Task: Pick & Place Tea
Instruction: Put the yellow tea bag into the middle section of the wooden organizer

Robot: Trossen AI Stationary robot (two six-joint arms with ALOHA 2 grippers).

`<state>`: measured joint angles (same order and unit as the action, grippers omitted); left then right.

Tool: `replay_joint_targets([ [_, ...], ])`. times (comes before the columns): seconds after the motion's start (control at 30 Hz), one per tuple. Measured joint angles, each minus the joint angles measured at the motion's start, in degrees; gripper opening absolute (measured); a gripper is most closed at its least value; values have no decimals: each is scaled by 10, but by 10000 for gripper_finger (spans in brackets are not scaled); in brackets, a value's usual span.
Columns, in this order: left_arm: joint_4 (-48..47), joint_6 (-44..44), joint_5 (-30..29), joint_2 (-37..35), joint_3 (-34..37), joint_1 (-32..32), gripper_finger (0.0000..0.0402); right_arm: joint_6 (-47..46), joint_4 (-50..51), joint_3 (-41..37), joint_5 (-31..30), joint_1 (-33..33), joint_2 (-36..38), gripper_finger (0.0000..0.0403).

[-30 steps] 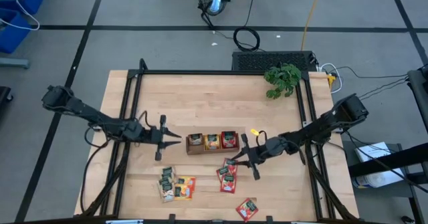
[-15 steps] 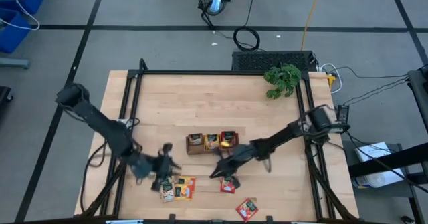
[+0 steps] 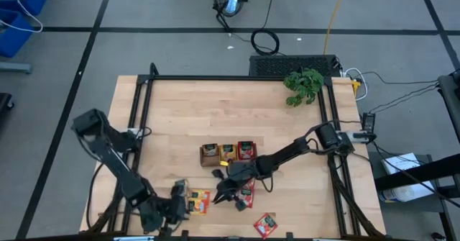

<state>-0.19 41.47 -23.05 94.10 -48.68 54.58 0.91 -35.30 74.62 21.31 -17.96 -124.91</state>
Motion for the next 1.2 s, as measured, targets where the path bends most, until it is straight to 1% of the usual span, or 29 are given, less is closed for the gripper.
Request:
replay_joint_targets([
  [0.1, 32, 3, 10, 52, -19, 3, 88, -4, -1, 18, -6, -7, -13, 61],
  [0.13, 32, 2, 8, 66, -27, 3, 88, -2, 2, 21, -16, -11, -17, 75],
  [0.2, 21, -8, 2, 94, -45, 3, 88, 11, 7, 34, -57, -18, -29, 103],
  [0.27, 2, -7, 2, 113, -63, 3, 88, 12, 13, 46, -109, -21, -42, 131],
  [0.3, -8, -2, 2, 119, -73, 4, 88, 7, 19, 51, -123, -21, -48, 144],
  [0.37, -29, 18, 5, 132, -92, 5, 88, -11, 23, 62, -129, -18, -63, 163],
  [0.47, -81, 41, 8, 149, -114, 7, 88, -19, 23, 78, -160, -18, -78, 182],
  [0.53, -113, 56, 10, 155, -127, 7, 88, -20, 21, 86, -167, -19, -82, 189],
  [0.63, -153, 81, 10, 155, -134, 7, 88, -27, 22, 86, -158, -15, -82, 191],
  [0.8, -206, 101, 4, 155, -133, 4, 88, -52, 34, 86, -106, -3, -82, 184],
  [0.97, -210, 89, 2, 154, -129, -15, 88, -63, 87, 85, -106, 5, -82, 173],
  [1.2, -212, 64, -10, 155, -129, -31, 88, -97, 108, 85, -107, 11, -81, 169],
])
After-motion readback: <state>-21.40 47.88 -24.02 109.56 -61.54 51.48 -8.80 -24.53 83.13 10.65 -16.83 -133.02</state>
